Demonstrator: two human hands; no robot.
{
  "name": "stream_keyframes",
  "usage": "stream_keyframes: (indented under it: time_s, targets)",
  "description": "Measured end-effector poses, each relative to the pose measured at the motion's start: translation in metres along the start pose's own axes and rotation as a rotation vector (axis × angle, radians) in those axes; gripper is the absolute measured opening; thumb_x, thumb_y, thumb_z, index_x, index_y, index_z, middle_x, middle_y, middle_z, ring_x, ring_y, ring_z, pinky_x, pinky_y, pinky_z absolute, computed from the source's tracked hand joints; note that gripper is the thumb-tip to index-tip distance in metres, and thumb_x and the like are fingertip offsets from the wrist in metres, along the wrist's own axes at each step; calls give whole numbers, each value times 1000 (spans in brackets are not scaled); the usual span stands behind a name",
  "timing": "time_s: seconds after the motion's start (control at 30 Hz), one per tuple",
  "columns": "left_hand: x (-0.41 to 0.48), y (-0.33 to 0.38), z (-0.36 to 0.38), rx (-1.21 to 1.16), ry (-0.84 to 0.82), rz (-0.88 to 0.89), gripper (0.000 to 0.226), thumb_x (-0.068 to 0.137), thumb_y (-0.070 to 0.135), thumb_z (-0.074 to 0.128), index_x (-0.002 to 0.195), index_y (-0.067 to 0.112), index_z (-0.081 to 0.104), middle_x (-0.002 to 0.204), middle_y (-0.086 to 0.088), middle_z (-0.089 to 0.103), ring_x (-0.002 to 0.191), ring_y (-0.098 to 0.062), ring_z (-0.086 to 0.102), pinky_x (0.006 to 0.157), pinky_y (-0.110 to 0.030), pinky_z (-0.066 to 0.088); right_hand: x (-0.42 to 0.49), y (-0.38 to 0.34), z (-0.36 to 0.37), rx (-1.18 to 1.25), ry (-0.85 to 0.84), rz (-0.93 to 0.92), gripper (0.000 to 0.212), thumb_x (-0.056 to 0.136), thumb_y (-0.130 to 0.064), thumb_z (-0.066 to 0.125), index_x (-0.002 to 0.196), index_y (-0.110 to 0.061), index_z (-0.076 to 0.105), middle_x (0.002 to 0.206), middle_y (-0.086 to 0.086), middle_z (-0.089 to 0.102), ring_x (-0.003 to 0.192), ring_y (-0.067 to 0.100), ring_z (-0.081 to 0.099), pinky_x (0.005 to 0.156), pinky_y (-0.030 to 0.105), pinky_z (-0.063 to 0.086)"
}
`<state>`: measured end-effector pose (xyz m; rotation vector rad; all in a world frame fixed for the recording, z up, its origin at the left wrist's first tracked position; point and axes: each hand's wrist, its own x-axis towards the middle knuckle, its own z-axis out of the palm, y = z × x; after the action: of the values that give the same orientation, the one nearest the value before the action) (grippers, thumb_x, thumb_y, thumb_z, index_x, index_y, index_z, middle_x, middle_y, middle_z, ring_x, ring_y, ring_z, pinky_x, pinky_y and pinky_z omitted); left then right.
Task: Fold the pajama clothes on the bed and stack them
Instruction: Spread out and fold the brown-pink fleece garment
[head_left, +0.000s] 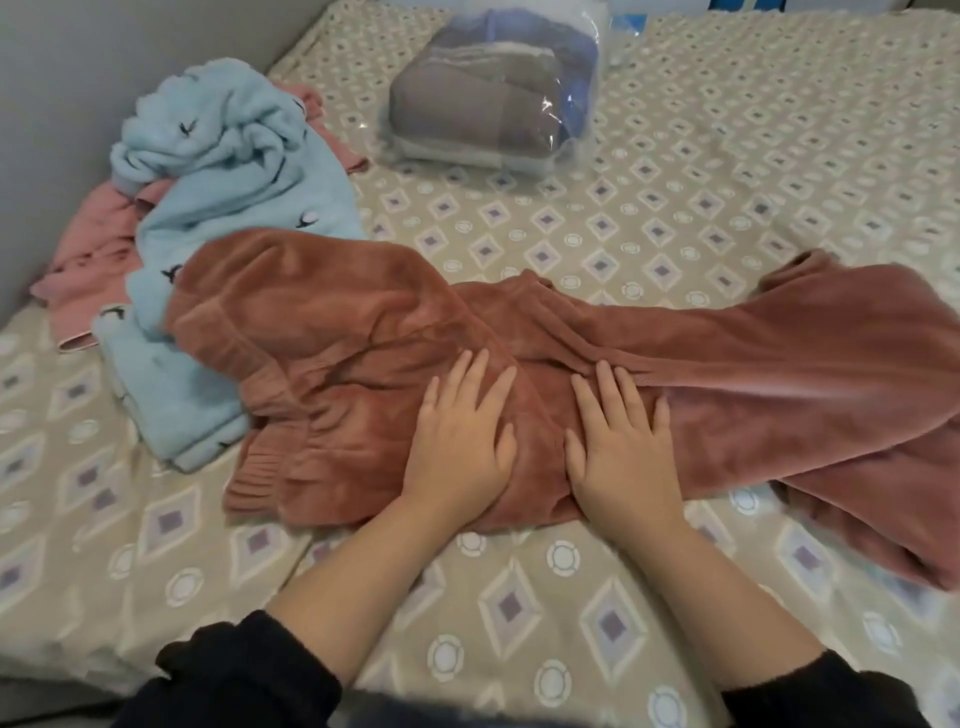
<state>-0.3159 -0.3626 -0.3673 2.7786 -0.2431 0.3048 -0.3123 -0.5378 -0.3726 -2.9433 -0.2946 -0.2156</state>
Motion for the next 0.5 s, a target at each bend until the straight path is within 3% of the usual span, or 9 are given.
stream_keyframes:
  time_s: [0.13,0.23,0.33,0.43,0.5]
  targets:
    - [1,1,-2,-25,8,-1,60,87,36,36,145,20,42,156,-8,29,147,-22,18,117,-45,15,4,1,-5,9,46,-27,56,93,-39,30,141,-16,45,153,9,34,143,26,26,113,55,16]
    - [0,-3,-4,-60,-20,45,65,86,49,29,144,23,43,157,-5,26,147,-19,15,118,-45,11,7,1,-3,64,140,-40,34,92,-29,53,121,-13,59,137,8,52,132,29,41,106,58,28]
    - [-1,-2,-7,-36,-57,106,71,84,58,26,146,25,40,160,-2,21,148,-18,11,117,-47,8,15,-4,-3,128,221,-2,17,83,-16,64,99,-11,64,120,6,61,120,30,50,101,55,34]
    - [-8,-2,-9,18,-195,181,84,82,70,20,152,25,23,162,1,6,149,-15,-3,118,-47,2,15,-8,-6,173,246,16,6,77,-6,63,83,-7,59,100,9,63,99,32,55,90,47,38]
    - [-21,-3,-10,75,-304,204,92,80,74,29,154,24,10,162,4,-3,148,-13,-9,119,-44,0,8,-8,-8,221,243,2,9,75,1,61,77,-5,55,82,13,59,82,34,53,77,41,35]
